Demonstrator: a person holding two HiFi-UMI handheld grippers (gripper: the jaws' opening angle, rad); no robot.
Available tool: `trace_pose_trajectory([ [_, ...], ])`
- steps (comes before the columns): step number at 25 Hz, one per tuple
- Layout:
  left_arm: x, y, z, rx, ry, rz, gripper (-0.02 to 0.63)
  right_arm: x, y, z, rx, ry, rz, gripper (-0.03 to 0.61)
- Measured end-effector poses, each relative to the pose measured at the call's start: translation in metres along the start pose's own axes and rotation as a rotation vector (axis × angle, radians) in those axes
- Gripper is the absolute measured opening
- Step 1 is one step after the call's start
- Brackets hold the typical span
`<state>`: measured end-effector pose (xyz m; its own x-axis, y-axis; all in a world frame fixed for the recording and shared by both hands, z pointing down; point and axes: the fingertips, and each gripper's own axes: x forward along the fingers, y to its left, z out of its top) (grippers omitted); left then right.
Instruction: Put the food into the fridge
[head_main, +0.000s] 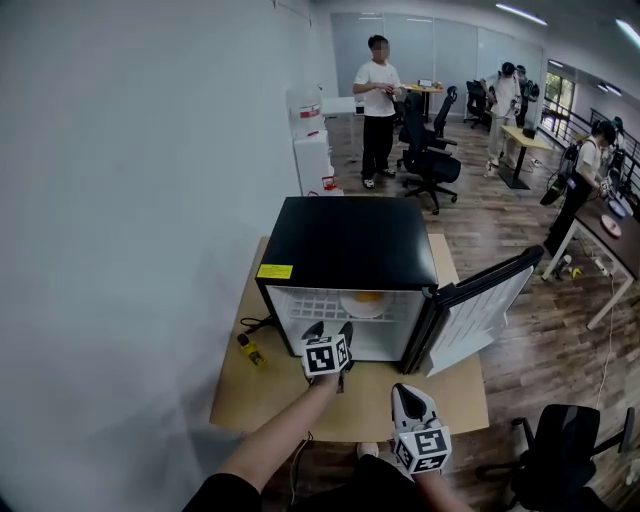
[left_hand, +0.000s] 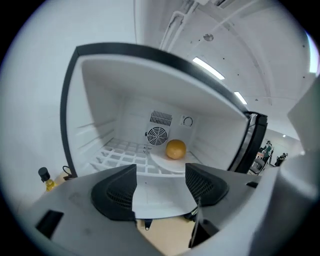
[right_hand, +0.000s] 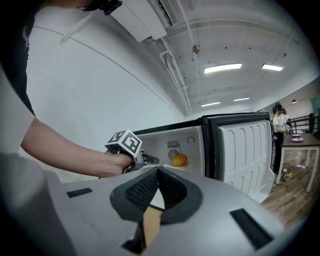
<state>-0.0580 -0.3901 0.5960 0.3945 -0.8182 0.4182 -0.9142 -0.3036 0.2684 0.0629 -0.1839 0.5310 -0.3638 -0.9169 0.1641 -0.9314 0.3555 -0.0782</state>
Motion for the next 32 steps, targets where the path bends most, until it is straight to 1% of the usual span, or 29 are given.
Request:
trace_pose_trajectory([
  [6, -0.081, -0.029, -0.004, 0.002, -0.076, -0.079, 0.281, -0.021, 0.017, 0.009, -0.010, -0.015, 0.006, 0.060],
  [9, -0.126, -0.041, -0.014, 0.047, -0.138, -0.112, 0.279, -0.034, 0.026, 0.013, -0.021, -0.024, 0.002, 0.060],
  [12, -0.171, -0.055, -0.026, 0.099, -0.217, -0.138, 0.279, -0.052, 0.034, 0.010, -0.027, -0.019, -0.011, 0.060],
  [15, -0.215, -0.074, -0.038, 0.106, -0.278, -0.173, 0.278, -0.072, 0.041, 0.001, -0.023, -0.004, -0.026, 0.060],
  [16, -0.230, -0.082, -0.043, 0.103, -0.285, -0.189, 0.268, -0.079, 0.044, -0.001, -0.020, 0.000, -0.030, 0.060],
  [17, -0.243, -0.089, -0.049, 0.102, -0.292, -0.202, 0.241, -0.085, 0.048, -0.004, -0.018, 0.005, -0.033, 0.060],
  [19, -0.269, -0.100, -0.058, 0.104, -0.315, -0.216, 0.146, -0.096, 0.055, -0.006, -0.015, 0.012, -0.034, 0.060],
  [21, -0.289, -0.105, -0.064, 0.115, -0.337, -0.204, 0.134, -0.102, 0.063, -0.006, -0.014, 0.013, -0.028, 0.060],
  [23, -0.303, -0.103, -0.070, 0.116, -0.347, -0.170, 0.054, -0.106, 0.071, -0.005, -0.015, 0.009, -0.013, 0.060],
  [24, -0.309, -0.100, -0.073, 0.112, -0.348, -0.154, 0.032, -0.107, 0.075, -0.004, -0.017, 0.007, -0.004, 0.060],
  [28, -0.318, -0.090, -0.084, 0.113, -0.330, -0.104, 0.020, -0.107, 0.086, -0.005, -0.054, 0.020, 0.025, 0.060],
  [32, -0.324, -0.085, -0.088, 0.124, -0.316, -0.078, 0.020, -0.108, 0.088, -0.003, -0.072, 0.025, 0.041, 0.060],
])
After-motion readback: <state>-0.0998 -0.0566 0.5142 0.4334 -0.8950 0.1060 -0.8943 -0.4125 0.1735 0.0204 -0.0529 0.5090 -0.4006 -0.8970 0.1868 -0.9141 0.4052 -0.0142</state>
